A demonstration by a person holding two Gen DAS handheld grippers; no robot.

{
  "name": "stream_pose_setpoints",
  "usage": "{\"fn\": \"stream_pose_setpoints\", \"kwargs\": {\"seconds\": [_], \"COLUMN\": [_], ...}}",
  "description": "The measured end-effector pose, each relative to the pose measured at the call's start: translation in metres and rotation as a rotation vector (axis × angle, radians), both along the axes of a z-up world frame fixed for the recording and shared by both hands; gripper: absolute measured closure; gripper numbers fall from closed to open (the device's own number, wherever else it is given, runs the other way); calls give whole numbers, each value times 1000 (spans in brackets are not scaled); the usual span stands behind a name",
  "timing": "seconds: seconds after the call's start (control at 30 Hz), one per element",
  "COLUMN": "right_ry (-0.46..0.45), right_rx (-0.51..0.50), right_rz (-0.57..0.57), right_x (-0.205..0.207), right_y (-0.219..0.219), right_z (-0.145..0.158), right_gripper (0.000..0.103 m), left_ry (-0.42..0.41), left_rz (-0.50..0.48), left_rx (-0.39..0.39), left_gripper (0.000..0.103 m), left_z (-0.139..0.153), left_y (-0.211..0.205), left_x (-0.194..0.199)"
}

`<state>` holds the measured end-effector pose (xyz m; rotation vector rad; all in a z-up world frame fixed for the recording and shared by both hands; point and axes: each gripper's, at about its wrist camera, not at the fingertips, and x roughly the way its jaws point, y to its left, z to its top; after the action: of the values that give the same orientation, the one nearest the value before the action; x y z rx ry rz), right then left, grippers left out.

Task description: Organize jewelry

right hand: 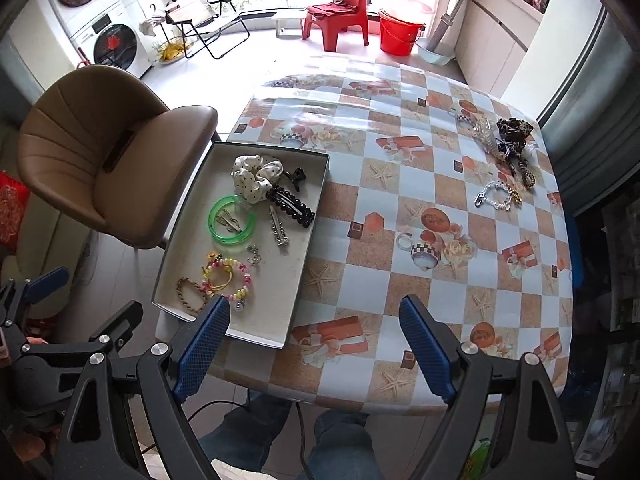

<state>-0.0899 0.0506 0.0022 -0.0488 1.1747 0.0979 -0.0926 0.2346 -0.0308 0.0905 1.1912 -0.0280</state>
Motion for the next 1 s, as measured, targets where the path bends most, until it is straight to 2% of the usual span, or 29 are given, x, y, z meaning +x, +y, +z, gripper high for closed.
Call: {"fn": "stream_pose_setpoints", "kwargs": {"seconds": [1.0], "right_ry": [9], "right_rx": [-10], "right_rz": [-13], "right_x": [-7], "right_y": [9], "right_z": [-2], "right_gripper": [15], "left_ry": [13], "left_rz": [-25], "left_rx": [-12], "left_gripper": [0], "left_z": [-3], "left_y": [-1], "left_x": [-3]}}
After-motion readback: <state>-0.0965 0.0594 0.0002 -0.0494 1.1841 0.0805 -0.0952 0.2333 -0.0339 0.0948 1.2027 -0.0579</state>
